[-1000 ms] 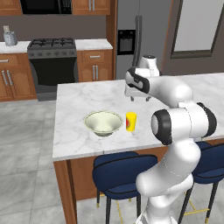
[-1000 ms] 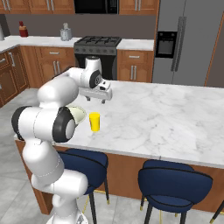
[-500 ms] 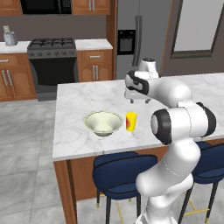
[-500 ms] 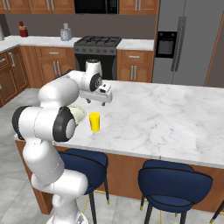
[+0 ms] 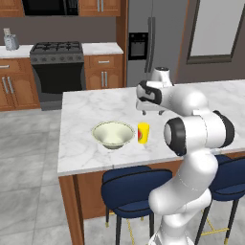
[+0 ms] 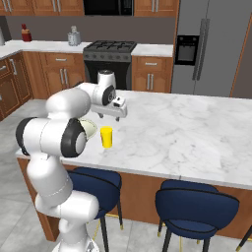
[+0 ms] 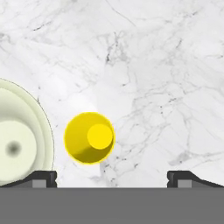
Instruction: Place the cup inside the bowl on the dining table and move the bowl to any counter.
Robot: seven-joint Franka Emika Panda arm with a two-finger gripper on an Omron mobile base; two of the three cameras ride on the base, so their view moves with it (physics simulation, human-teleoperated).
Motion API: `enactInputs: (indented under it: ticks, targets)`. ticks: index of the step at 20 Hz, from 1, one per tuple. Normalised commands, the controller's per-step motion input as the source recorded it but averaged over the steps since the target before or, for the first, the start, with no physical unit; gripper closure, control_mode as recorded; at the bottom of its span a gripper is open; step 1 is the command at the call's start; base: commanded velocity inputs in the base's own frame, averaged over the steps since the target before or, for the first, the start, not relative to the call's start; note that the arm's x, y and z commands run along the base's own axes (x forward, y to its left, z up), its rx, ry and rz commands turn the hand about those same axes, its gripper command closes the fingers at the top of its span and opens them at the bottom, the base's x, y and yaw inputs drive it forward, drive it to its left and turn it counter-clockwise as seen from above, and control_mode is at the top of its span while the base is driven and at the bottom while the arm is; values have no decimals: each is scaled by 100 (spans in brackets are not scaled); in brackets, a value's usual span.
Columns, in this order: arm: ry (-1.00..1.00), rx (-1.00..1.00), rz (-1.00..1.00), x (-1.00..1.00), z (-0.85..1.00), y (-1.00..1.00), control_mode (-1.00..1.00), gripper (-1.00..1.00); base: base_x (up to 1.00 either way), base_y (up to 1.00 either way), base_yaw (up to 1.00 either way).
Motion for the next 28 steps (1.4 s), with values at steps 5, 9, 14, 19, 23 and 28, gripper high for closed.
enactInputs:
  ticks: [5,9,14,19,23,28]
  targets:
    - [0,0,0,11,-6,0,-100,-100,0,0,0]
    - [1,0,0,7,-4,0,-100,-100,0,0,0]
    - [0,0,0,5,-11,0,-100,-100,0,0,0]
    - [0,0,0,5,-15,0,-100,-100,0,0,0]
    - [0,0,0,6,-14,0,-100,-100,0,0,0]
    - [1,0,0,5,-11,0,-100,-100,0,0,0]
